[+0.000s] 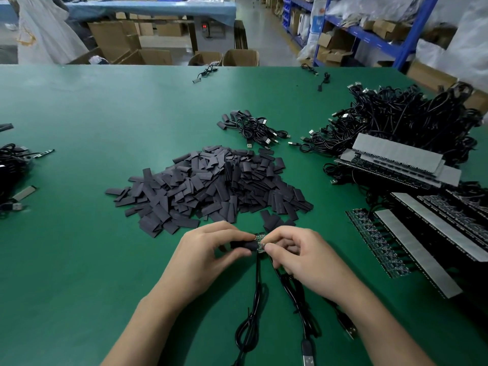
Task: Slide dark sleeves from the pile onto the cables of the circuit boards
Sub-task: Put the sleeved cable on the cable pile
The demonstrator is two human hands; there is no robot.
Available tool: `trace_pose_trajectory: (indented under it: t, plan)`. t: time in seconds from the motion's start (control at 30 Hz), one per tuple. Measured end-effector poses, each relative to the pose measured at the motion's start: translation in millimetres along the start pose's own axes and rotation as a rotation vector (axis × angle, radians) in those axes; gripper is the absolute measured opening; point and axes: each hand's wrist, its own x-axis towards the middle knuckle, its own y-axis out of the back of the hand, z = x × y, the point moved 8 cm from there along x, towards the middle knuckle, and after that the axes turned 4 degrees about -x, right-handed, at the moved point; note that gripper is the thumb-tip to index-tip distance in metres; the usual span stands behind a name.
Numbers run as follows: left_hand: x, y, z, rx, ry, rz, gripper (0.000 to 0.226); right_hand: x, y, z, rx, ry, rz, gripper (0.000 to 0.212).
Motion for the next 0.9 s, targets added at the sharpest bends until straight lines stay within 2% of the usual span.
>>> trace_pose_trajectory:
  t: [0.1,0.27,0.67,0.77,0.9]
  plan:
    - [-0.6,1.6,1.6,0.005,-0.014,0.011,0.024,-0.2,5.0,0.9,-0.032,-0.022,0.046,0.013]
    - [-0.1,1.4,7.4,0.021,-0.044,0.020,0.025,-1.4,3.0,-2.2,-0.063,-0.022,0.007,0.013]
    - [0.6,-1.4,15.1,-0.055,-0.059,0.022,0.020,-0.2,-2.2,1.7,0.139,-0.039,-0.107,0.014]
    - [0.3,0.9,14.8,-0.072,-0.060,0.047,0.020,-0.8,-2.3,1.3,0.165,-0.030,-0.138,0.025]
    - [0.2,0.9,15.8,-0.085,-0.068,0.060,0.018,0.2,-4.7,2.8,0.170,-0.019,-0.143,0.028]
